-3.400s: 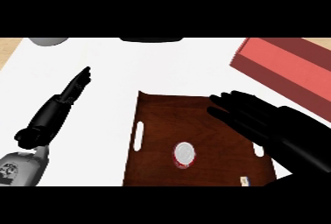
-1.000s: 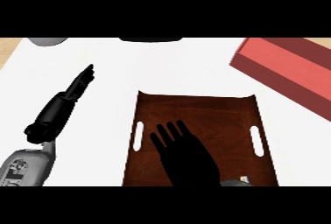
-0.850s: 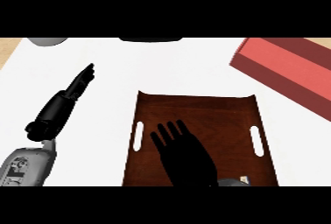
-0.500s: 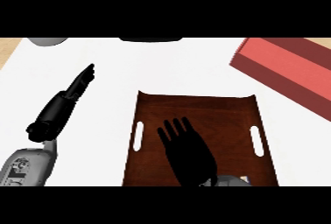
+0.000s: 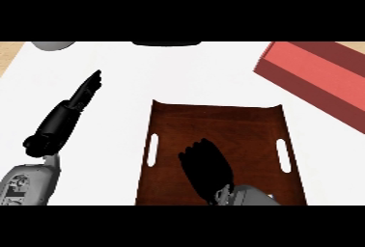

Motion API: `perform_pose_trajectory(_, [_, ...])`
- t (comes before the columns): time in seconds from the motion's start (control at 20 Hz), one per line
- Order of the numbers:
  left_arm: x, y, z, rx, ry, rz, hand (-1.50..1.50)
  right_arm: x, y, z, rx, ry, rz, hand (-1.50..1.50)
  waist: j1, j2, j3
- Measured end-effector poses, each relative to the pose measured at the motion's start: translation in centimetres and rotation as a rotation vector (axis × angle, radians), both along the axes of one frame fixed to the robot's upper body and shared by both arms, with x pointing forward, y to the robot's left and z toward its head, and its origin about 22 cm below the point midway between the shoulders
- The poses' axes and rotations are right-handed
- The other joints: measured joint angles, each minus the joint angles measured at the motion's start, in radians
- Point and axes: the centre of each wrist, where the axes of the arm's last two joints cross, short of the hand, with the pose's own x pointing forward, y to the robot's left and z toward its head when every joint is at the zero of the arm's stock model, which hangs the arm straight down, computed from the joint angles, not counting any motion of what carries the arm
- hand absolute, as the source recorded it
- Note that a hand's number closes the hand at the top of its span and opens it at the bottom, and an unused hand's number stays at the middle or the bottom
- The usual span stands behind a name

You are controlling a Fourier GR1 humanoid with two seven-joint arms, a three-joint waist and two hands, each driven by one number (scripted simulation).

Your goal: Pick the can from the tray and place it in the cardboard box

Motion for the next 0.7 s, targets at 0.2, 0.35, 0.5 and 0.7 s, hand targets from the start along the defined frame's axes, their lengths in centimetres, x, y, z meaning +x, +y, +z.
perform_pose_trajectory(0.2, [0.1, 0.3, 0.3, -0.001, 0.004, -0.005, 0.00, 0.0, -0.3, -0.9, 0.040, -0.072, 0.067, 1.50, 0.000, -0.002, 0.000])
perform_pose_trajectory(0.35, [0.0, -0.3, 0.0, -0.001, 0.010, -0.004, 0.00, 0.2, -0.4, -1.1, 0.065, -0.120, 0.105, 1.50, 0.000, -0.002, 0.000])
perform_pose_trajectory(0.5, [0.1, -0.4, 0.3, -0.003, 0.008, -0.003, 0.00, -0.1, -0.2, -1.2, 0.088, -0.168, 0.142, 1.50, -0.001, -0.002, 0.000])
perform_pose_trajectory(0.7, [-0.1, 0.3, 0.4, -0.004, 0.003, -0.008, 0.00, 3.5, -2.2, -0.3, 0.188, -0.173, 0.127, 1.50, 0.004, 0.001, 0.000])
